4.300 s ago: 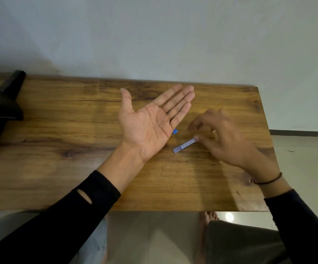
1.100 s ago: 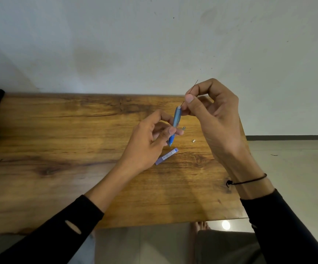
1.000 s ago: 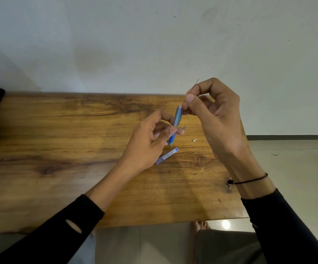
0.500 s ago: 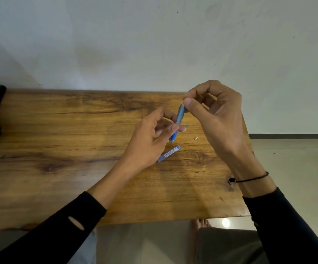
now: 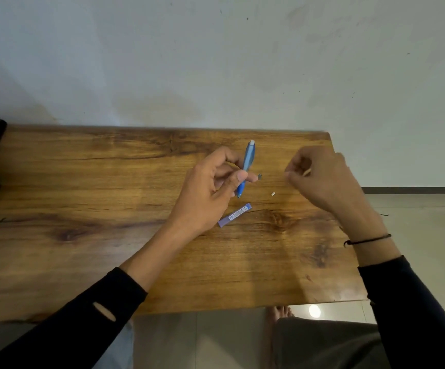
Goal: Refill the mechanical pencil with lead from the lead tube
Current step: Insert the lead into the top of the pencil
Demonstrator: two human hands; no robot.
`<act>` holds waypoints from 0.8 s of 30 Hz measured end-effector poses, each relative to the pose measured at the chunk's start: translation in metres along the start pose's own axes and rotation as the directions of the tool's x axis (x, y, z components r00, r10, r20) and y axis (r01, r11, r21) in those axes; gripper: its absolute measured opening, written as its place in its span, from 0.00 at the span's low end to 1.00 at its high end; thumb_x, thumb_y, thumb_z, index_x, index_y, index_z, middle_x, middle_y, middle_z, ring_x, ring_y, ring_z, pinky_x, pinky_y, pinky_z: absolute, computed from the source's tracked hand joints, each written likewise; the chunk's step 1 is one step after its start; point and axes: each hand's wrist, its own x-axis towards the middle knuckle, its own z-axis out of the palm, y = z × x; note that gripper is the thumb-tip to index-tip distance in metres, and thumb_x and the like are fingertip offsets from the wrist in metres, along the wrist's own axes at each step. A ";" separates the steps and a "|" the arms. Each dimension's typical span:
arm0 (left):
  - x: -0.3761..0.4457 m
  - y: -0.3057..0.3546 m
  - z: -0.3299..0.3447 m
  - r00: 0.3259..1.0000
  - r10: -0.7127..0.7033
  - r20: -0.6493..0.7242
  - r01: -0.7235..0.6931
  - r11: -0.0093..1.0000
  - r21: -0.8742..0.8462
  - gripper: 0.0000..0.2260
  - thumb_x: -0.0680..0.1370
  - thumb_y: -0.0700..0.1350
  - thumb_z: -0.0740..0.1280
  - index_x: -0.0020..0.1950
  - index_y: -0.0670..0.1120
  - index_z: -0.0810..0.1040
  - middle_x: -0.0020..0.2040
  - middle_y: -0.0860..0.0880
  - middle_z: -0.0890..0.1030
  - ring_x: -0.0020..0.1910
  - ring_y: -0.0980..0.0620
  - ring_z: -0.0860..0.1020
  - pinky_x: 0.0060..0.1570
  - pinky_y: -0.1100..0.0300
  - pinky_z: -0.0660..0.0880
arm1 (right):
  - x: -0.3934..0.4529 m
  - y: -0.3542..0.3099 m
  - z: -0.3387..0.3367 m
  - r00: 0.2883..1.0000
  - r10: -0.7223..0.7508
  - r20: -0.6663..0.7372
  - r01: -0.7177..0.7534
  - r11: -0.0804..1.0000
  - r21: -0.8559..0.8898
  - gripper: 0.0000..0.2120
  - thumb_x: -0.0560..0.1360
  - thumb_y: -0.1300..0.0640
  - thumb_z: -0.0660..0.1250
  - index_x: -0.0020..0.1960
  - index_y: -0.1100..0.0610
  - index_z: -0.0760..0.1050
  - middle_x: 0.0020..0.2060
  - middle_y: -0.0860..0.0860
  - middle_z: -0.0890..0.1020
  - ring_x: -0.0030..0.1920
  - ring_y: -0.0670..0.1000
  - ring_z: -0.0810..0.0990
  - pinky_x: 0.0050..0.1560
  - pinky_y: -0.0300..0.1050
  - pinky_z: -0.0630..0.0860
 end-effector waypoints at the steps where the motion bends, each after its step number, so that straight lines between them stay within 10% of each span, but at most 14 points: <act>1: 0.000 0.000 0.000 1.000 0.003 -0.004 -0.003 1.000 0.009 0.06 0.87 0.45 0.68 0.56 0.57 0.78 0.54 0.52 0.92 0.57 0.54 0.89 0.57 0.44 0.88 | -0.001 0.002 0.006 0.998 0.024 0.057 -0.019 0.996 -0.083 0.05 0.76 0.58 0.76 0.43 0.53 0.81 0.40 0.49 0.84 0.44 0.55 0.84 0.49 0.51 0.82; 13: 0.001 0.000 -0.002 0.999 0.029 -0.013 -0.029 1.000 0.008 0.03 0.87 0.46 0.69 0.56 0.55 0.78 0.53 0.51 0.92 0.55 0.54 0.89 0.48 0.55 0.86 | -0.007 -0.005 0.043 0.996 0.048 0.074 -0.027 0.965 -0.259 0.05 0.78 0.60 0.74 0.48 0.56 0.77 0.47 0.55 0.82 0.50 0.61 0.83 0.48 0.54 0.81; 19: 0.003 0.000 -0.002 1.000 0.019 -0.006 -0.019 1.000 -0.006 0.02 0.87 0.44 0.68 0.56 0.50 0.77 0.53 0.50 0.92 0.55 0.55 0.89 0.52 0.52 0.87 | -0.003 -0.016 0.018 0.999 -0.034 -0.034 0.037 0.995 0.088 0.09 0.73 0.63 0.77 0.40 0.52 0.81 0.34 0.46 0.84 0.38 0.49 0.86 0.37 0.42 0.80; 24: 0.002 0.002 0.000 1.000 0.016 -0.003 -0.016 1.000 -0.021 0.02 0.87 0.42 0.68 0.56 0.48 0.77 0.53 0.48 0.91 0.57 0.57 0.89 0.52 0.55 0.87 | -0.006 -0.034 -0.006 0.965 -0.148 -0.215 0.248 0.775 0.582 0.07 0.75 0.64 0.79 0.46 0.54 0.84 0.39 0.49 0.87 0.39 0.49 0.86 0.44 0.48 0.85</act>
